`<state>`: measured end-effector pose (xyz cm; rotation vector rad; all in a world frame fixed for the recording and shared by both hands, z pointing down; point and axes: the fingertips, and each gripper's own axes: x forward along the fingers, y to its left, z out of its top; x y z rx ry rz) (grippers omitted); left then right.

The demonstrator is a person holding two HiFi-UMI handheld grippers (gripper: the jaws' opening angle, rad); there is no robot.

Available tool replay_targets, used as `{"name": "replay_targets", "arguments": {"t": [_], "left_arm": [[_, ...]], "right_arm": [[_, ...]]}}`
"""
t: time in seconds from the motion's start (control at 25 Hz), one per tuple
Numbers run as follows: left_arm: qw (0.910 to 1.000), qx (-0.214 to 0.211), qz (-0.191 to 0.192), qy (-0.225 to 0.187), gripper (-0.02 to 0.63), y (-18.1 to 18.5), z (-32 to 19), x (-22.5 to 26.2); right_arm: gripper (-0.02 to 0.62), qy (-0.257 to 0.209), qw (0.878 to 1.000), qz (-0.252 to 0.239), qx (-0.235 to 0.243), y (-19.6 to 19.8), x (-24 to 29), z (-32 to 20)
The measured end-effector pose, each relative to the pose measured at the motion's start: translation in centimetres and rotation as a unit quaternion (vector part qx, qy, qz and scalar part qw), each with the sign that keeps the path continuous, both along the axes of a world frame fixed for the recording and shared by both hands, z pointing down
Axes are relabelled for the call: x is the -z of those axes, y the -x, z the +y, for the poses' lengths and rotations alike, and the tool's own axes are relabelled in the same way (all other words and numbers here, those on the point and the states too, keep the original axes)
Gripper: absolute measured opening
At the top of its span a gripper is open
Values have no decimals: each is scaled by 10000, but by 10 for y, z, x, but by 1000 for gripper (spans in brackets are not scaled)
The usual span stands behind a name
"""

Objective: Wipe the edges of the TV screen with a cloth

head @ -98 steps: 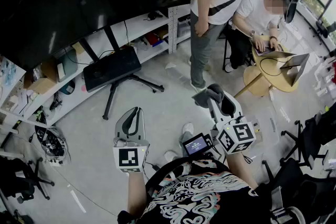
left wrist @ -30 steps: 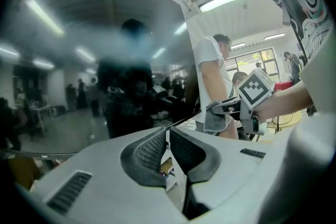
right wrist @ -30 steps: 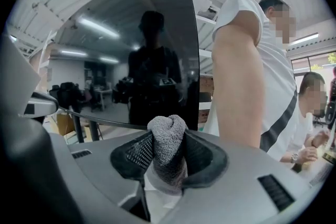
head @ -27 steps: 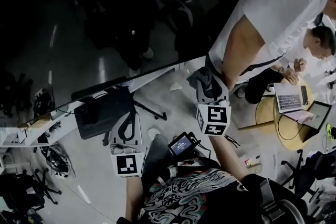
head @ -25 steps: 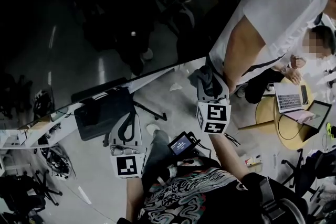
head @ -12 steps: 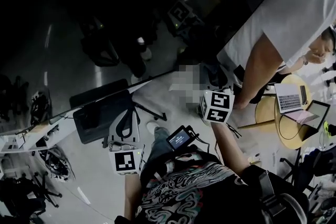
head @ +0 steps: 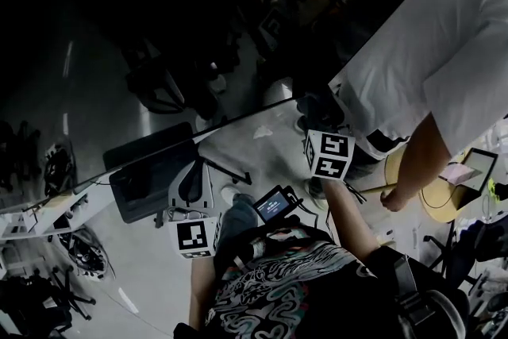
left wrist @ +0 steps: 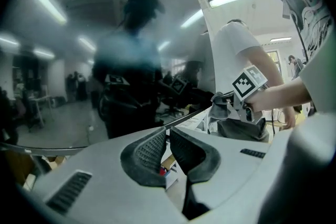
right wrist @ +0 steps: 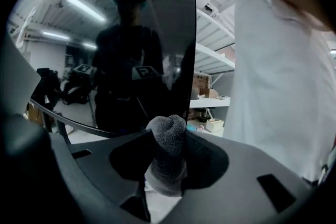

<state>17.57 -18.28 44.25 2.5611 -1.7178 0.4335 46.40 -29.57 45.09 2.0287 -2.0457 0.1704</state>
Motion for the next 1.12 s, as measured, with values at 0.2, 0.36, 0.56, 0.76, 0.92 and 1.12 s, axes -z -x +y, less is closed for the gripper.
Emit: {"name": "replay_targets", "arguments": {"t": [0.2, 0.36, 0.56, 0.76, 0.92, 1.12], "left_arm": [[9999, 70, -78, -22, 35, -5, -14, -6], [9998, 217, -25, -32, 35, -4, -24, -3], [9997, 229, -41, -62, 35, -3, -25, 4], [9995, 294, 29, -99, 35, -7, -29, 2], [9993, 331, 32, -147, 35, -7, -34, 3], [9994, 333, 28, -88, 35, -7, -30, -1]], "right_arm": [[169, 39, 9999, -18, 142, 5, -3, -5], [169, 92, 9994, -15, 321, 13, 1, -8], [169, 83, 9992, -49, 394, 17, 7, -7], [167, 117, 9985, -54, 524, 17, 2, -9], [167, 132, 9982, -72, 583, 21, 0, -12], [167, 142, 9974, -71, 704, 26, -1, -11]]}}
